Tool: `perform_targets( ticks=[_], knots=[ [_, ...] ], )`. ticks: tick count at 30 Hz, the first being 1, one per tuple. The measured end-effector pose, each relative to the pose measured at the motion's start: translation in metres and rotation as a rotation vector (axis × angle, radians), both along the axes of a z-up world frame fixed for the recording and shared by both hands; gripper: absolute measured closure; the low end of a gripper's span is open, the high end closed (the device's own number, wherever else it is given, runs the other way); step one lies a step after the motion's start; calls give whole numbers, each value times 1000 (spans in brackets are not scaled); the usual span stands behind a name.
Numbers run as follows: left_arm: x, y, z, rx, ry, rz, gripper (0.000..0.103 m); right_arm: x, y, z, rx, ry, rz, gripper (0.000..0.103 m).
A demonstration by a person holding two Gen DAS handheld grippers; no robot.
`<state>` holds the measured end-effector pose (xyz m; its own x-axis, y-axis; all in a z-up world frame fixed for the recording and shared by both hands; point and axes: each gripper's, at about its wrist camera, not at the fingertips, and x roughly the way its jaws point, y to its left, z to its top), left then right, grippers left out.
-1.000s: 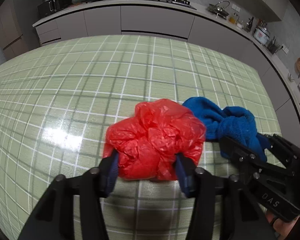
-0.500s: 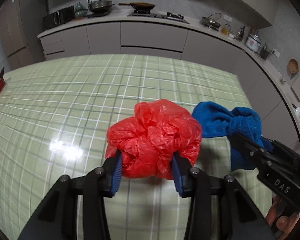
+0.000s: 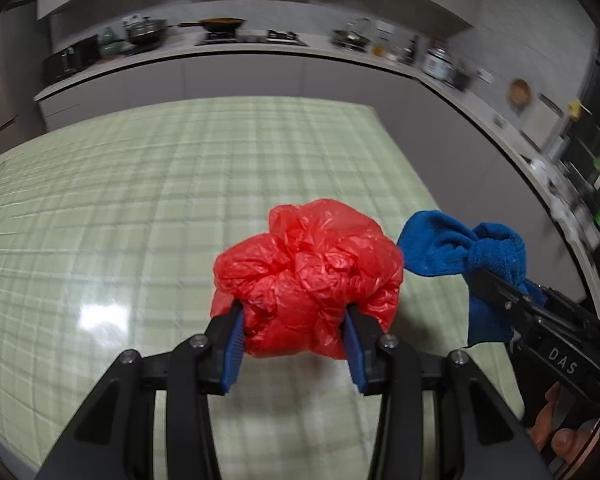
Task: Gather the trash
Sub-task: 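Carry the red bag and blue cloth over the black bucket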
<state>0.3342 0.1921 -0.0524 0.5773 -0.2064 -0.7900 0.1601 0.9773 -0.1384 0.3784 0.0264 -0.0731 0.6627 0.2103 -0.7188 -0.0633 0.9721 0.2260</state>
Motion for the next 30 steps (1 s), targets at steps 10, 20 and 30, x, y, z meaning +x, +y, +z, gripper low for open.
perform_targets(
  ticks=[10, 20, 30],
  knots=[
    [-41, -87, 11, -17, -3, -153, 59, -96, -86, 7, 25, 1, -152, 57],
    [-51, -234, -13, -42, 41, -226, 59, -137, -240, -16, 49, 19, -237, 57],
    [-42, -345, -80, -10, 162, -171, 59, -113, -375, -65, -6, 111, -249, 57]
  ],
)
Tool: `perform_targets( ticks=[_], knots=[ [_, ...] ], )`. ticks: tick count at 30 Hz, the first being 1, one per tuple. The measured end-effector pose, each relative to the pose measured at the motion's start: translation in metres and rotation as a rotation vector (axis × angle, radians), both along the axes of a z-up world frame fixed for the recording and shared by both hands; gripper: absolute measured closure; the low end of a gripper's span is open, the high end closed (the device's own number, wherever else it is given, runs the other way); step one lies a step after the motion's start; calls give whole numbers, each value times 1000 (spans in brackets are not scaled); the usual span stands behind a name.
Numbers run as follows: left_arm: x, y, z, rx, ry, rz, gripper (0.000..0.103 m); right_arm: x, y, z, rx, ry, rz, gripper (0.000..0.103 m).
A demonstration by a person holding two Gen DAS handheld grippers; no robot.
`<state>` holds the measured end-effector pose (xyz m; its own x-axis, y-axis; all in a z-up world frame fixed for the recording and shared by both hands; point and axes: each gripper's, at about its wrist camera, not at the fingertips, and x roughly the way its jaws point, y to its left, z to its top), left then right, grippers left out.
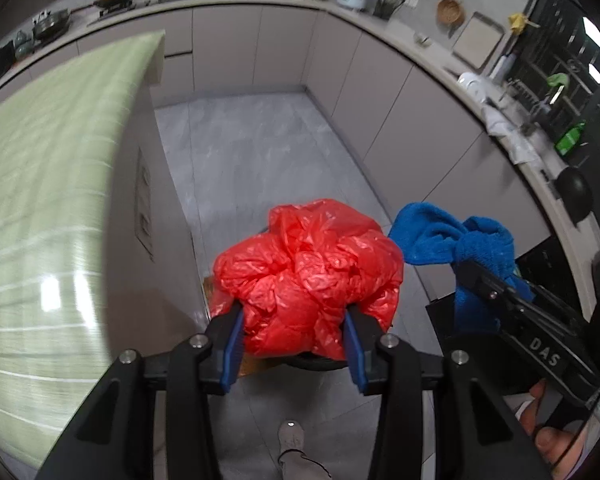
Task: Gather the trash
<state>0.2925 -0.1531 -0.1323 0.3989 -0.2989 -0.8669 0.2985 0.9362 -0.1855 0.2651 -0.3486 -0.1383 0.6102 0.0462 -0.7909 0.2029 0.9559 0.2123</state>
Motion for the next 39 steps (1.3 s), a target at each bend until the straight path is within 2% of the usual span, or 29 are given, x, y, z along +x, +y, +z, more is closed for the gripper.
perform_targets(
  ticks=[8, 12, 14, 16, 18, 19, 20, 23, 26, 32, 36, 39],
  knots=[
    [13, -26, -48, 72, 86, 66, 59, 27, -27, -59, 17, 99, 70, 57],
    [25, -43, -66, 87, 118, 82, 55, 42, -32, -83, 35, 132, 91, 53],
    [29, -47, -73, 90, 124, 101, 50, 50, -33, -92, 59, 137, 99, 49],
    [33, -46, -78, 90, 129, 114, 48, 51, -33, -100, 76, 142, 104, 39],
    [37, -47, -80, 103, 132, 127, 42, 55, -34, -106, 88, 146, 109, 33],
    [39, -48, -83, 117, 137, 136, 34, 56, -37, -108, 92, 148, 109, 33],
    [40, -47, -86, 129, 148, 142, 31, 58, -38, -107, 93, 139, 101, 32],
    [44, -49, -90, 136, 153, 166, 31, 60, -44, -107, 122, 120, 79, 30],
    [46, -54, -90, 153, 148, 177, 31, 57, -52, -102, 143, 79, 54, 30],
    [37, -65, -74, 219, 68, 162, 31, 55, -59, -103, 142, 88, 59, 30],
    [21, -60, -47, 204, 37, 168, 31, 52, -59, -98, 146, 112, 72, 30],
    [4, -47, -18, 172, 5, 171, 31, 41, -53, -81, 147, 115, 84, 30]
  ],
)
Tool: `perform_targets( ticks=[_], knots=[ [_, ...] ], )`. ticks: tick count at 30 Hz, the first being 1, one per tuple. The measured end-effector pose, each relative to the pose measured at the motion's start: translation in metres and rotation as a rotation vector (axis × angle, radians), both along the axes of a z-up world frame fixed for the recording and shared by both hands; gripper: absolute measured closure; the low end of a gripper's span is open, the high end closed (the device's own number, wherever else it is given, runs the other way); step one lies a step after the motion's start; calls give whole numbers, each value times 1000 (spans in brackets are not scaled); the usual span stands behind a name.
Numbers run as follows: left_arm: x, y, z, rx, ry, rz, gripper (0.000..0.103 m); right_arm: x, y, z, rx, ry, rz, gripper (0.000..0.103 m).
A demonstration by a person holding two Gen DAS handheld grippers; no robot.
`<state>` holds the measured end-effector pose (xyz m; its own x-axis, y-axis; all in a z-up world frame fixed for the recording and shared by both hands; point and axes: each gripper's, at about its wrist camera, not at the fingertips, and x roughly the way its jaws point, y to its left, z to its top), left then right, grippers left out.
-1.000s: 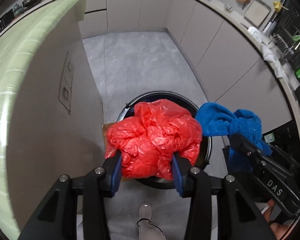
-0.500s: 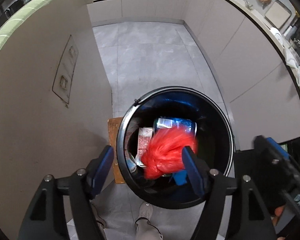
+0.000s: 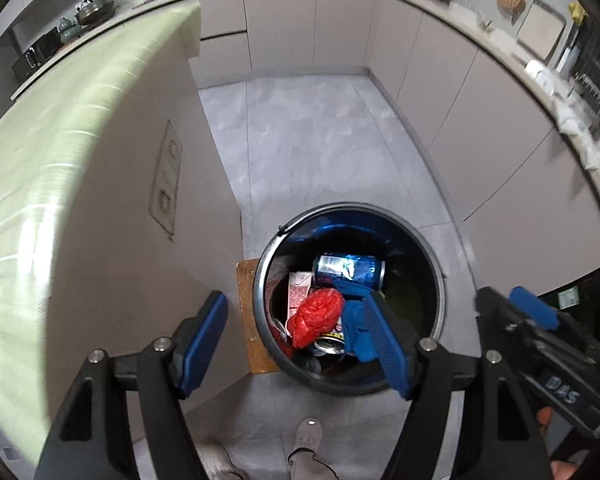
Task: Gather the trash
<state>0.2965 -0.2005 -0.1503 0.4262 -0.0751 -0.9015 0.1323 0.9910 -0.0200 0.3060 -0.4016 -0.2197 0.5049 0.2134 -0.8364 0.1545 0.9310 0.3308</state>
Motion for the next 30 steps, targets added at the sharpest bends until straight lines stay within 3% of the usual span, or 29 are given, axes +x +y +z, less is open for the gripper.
perform_targets(
  ticks=[7, 13, 19, 23, 30],
  knots=[
    [-73, 54, 76, -19, -165, 6, 31, -48, 43, 55, -8, -53, 89, 30],
    [-163, 131, 121, -32, -295, 36, 30, -131, 123, 114, -90, -173, 164, 30],
    [-243, 199, 140, -27, -356, 77, 24, -231, 197, 162, -163, -260, 171, 24],
    [-270, 225, 145, -48, -352, 89, 23, -289, 234, 190, -170, -301, 145, 21],
    [-299, 238, 158, -75, -378, 122, 21, -342, 259, 223, -218, -362, 101, 19]
  ],
)
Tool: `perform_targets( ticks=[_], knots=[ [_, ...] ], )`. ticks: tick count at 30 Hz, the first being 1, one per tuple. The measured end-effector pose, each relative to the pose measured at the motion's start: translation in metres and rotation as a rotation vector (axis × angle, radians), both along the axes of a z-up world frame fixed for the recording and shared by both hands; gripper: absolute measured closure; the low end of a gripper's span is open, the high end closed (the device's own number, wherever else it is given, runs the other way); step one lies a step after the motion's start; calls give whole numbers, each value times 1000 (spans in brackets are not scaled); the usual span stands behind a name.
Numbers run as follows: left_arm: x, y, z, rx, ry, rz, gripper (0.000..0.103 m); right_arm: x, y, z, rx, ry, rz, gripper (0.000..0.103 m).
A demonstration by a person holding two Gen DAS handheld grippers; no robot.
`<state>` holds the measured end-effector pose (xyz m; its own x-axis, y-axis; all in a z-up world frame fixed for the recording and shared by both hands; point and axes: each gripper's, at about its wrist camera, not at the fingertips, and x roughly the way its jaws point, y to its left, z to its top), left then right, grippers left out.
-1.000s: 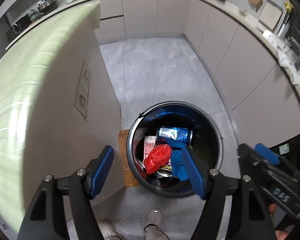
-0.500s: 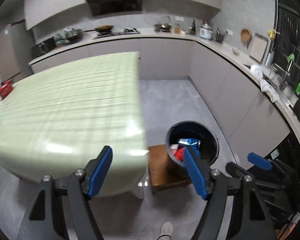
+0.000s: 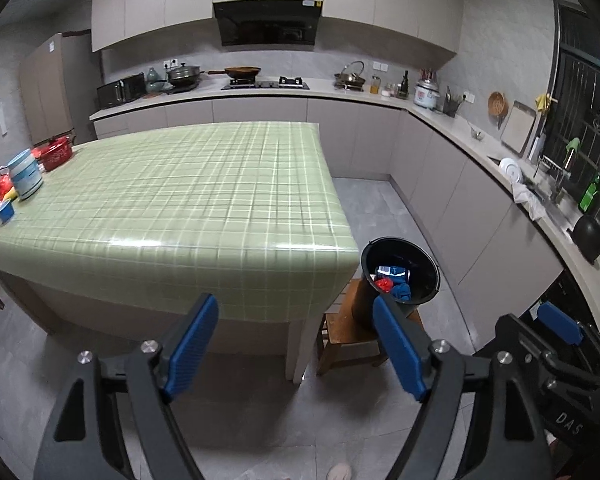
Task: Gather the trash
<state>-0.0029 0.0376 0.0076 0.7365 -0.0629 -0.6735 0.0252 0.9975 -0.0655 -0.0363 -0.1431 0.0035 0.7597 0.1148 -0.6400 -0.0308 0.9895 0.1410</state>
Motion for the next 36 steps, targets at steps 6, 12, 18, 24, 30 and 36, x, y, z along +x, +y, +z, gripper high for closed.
perform_targets(
  ticks=[6, 12, 18, 24, 30, 36],
  knots=[
    [-16, -7, 6, 18, -38, 31, 21, -10, 2, 6, 7, 0, 2, 18],
    [-23, -24, 5, 39, -40, 44, 11, -13, -10, 7, 18, -7, 12, 18],
    [-25, -38, 2, 48, -7, 63, 4, -10, -31, 7, 39, -11, 15, 18],
    [-25, -42, -1, 27, 16, 81, 1, -6, -44, 6, 48, -8, 15, 18],
    [-25, -49, 0, 33, 19, 86, 1, -4, -50, 5, 48, -8, 23, 18],
    [-31, -45, 3, 25, -25, 145, 1, -5, -51, 5, 45, -15, 31, 18]
  ],
)
